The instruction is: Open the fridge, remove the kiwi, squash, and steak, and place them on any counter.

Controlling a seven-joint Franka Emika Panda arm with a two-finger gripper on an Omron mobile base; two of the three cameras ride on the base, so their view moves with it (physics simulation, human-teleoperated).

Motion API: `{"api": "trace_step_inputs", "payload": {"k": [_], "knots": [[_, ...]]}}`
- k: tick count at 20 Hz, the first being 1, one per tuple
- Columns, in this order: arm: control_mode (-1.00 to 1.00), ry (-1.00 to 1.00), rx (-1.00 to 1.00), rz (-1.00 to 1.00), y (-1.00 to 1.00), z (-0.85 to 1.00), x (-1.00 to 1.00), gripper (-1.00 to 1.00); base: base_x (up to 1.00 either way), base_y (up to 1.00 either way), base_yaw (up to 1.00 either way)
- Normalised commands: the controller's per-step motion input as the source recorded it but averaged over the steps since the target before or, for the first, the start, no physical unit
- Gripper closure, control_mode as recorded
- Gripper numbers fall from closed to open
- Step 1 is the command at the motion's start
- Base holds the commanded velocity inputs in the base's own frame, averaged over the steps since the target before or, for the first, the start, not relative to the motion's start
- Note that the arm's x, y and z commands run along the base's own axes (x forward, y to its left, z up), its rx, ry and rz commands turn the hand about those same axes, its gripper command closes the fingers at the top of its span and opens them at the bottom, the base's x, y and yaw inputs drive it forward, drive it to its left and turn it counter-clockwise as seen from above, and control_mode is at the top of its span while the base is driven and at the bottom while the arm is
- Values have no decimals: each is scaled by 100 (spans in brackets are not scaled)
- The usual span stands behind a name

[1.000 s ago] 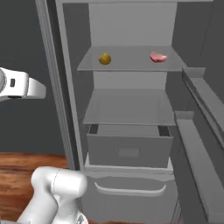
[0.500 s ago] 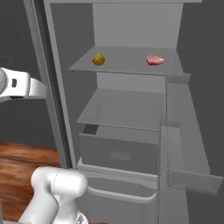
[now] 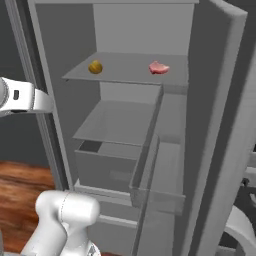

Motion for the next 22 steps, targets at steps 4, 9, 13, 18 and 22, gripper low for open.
{"api": "trace_step_inputs", "payload": {"k": [4, 9, 13, 18, 22], "knots": [[100, 0, 0, 0, 0, 0, 0, -100, 56, -23, 0], [100, 0, 0, 0, 0, 0, 0, -100, 63, -30, 0], [100, 0, 0, 0, 0, 0, 0, -100, 55, -54, 2], [100, 0, 0, 0, 0, 0, 0, -100, 50, -35, 0], [100, 0, 0, 0, 0, 0, 0, -100, 4, -10, 0]]}}
